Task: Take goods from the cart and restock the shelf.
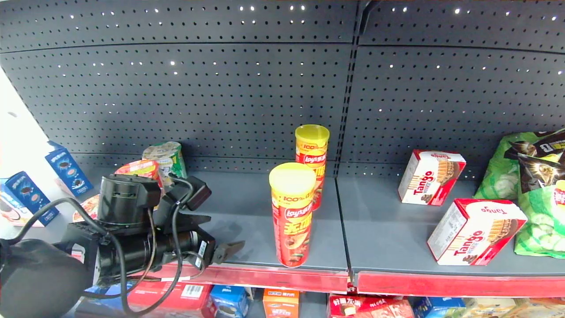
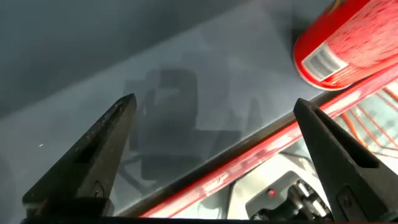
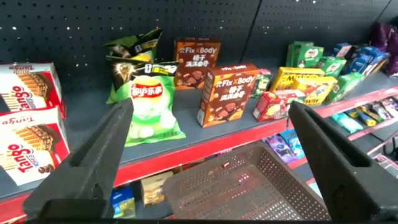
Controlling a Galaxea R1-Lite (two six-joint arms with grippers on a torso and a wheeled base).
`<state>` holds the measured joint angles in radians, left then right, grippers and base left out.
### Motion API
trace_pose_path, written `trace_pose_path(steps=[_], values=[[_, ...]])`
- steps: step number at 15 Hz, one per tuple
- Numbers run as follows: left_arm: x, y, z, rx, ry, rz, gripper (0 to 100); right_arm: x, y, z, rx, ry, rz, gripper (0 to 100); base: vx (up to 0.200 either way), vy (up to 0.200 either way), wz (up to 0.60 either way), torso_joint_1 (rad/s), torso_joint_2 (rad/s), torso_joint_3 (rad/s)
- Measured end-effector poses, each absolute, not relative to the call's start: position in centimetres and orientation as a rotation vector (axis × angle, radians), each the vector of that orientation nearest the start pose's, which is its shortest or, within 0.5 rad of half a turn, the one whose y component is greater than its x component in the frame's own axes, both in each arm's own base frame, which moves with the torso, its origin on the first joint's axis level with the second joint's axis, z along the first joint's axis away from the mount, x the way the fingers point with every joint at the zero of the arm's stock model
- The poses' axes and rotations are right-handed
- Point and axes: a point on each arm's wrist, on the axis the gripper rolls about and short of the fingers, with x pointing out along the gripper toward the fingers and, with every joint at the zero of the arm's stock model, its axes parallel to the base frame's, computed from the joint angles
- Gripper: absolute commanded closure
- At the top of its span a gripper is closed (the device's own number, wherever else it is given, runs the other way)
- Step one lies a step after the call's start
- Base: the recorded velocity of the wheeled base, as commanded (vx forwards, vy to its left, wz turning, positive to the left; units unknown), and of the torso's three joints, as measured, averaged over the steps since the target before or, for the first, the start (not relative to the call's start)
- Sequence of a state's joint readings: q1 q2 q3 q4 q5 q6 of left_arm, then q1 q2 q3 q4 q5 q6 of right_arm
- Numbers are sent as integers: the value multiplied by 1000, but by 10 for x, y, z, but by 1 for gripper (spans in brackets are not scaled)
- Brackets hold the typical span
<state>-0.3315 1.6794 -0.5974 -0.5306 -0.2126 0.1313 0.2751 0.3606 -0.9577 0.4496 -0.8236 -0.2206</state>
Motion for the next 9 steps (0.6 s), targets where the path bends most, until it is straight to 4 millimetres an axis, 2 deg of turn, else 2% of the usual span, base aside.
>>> trace_pose_path(steps=[9], values=[[276,-113,118,171,527,-608,0,-77,-39,280,-138,-64,-559,0,0,0,0,0,0,0]])
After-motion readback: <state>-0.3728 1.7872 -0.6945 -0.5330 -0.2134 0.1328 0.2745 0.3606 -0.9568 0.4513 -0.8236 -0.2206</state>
